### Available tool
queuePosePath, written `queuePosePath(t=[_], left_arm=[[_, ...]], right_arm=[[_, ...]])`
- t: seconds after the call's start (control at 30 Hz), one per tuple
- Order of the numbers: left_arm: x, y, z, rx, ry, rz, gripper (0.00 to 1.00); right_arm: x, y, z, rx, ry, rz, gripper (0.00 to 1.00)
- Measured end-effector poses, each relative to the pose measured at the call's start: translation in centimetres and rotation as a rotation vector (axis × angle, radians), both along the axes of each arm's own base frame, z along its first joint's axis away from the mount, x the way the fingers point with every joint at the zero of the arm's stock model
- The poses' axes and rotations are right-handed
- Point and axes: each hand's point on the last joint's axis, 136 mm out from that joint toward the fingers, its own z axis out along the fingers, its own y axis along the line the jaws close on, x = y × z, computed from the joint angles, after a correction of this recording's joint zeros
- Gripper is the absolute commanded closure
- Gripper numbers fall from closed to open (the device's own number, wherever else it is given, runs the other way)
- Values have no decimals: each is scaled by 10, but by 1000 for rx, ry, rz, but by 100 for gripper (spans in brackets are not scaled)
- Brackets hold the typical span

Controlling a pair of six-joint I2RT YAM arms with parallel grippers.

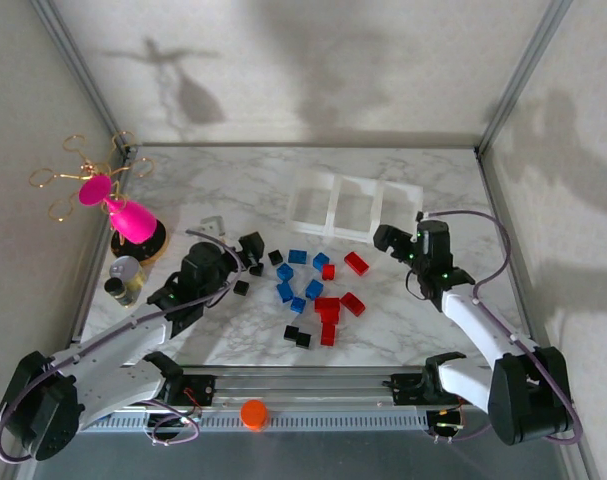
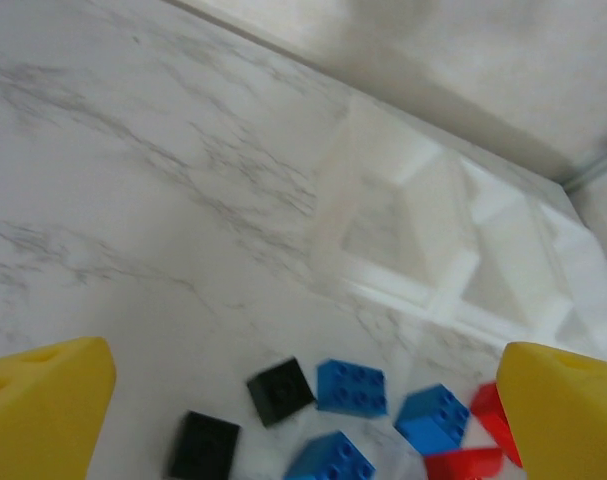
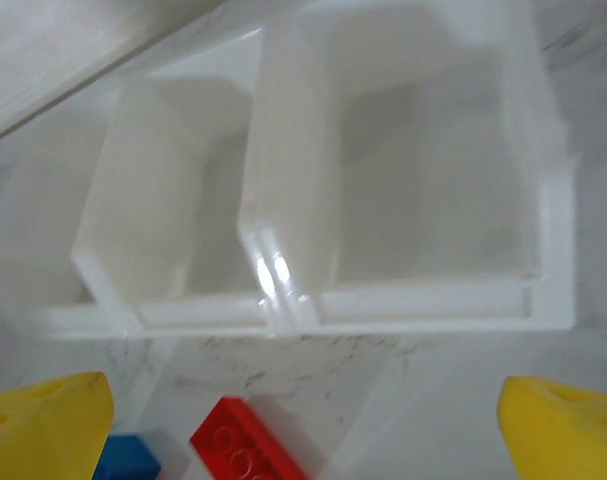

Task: Sort the legos into containers by color
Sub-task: Pick up the lego from the center of the table.

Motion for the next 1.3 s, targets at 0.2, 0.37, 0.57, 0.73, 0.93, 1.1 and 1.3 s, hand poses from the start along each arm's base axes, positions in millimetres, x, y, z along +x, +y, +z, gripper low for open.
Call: queuePosePath(t=[0.2,0.37,0.57,0.73,0.93,1.1,1.3], left_arm=[[-6,-39,-13,33,106,-43,12],[-7,-77,-25,116,193,-85,15],[-5,-113,-38,211,263,-113,19],[-6,-124,-64,315,335,-107,29],[-12,-110,-93,378,417,-56,30],[-12,-106,-116,398,462,-27,32],[-11,-98,-141,437,509,3,35]], right_arm=[[-18,36,-6,6,37,125,1],[-33,59,-12,18,72,205,1],[-42,62,-20,16,121,214,1],[-47,61,-30,12,165,219,1],[-53,63,-39,10,208,233,1],[-53,63,-47,4,234,234,1],[-54,63,-51,0,246,235,1]])
